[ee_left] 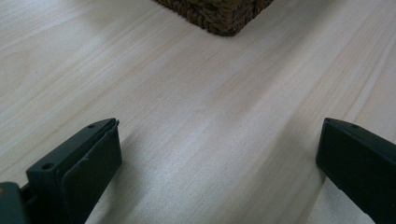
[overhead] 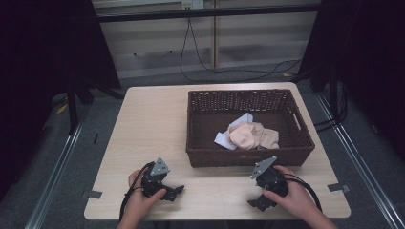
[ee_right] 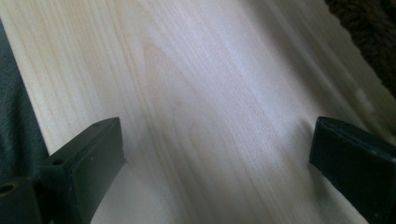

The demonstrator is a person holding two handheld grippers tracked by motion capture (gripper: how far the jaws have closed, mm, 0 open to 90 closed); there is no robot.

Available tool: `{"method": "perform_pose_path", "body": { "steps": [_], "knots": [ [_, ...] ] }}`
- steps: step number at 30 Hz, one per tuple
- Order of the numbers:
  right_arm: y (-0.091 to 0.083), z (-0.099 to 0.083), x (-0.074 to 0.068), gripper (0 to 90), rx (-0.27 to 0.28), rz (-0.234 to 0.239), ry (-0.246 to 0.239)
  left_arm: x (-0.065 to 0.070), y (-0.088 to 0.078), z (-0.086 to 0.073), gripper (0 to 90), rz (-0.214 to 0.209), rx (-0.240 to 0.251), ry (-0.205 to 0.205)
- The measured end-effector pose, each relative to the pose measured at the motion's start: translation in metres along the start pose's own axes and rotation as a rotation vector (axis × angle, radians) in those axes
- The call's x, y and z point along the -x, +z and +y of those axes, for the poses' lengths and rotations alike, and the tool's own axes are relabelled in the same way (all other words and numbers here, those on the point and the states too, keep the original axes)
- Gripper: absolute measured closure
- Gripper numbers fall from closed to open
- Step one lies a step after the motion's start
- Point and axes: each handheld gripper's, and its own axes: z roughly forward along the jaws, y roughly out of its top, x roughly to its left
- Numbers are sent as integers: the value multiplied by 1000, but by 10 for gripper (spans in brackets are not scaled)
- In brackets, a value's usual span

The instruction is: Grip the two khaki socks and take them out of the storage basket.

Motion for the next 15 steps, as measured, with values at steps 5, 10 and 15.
{"method": "perform_pose_path", "body": {
  "steps": [5,10,15],
  "knots": [
    [-6,10,-2,28,-82,13,-9,0,-1,0,0,-1,-7,1],
    [-10,19,-4,28,-118,18,-42,0,-1,0,0,-1,-7,2],
    [-15,27,-5,29,-142,11,-54,0,-1,0,0,-1,-7,2]
  ]
}}
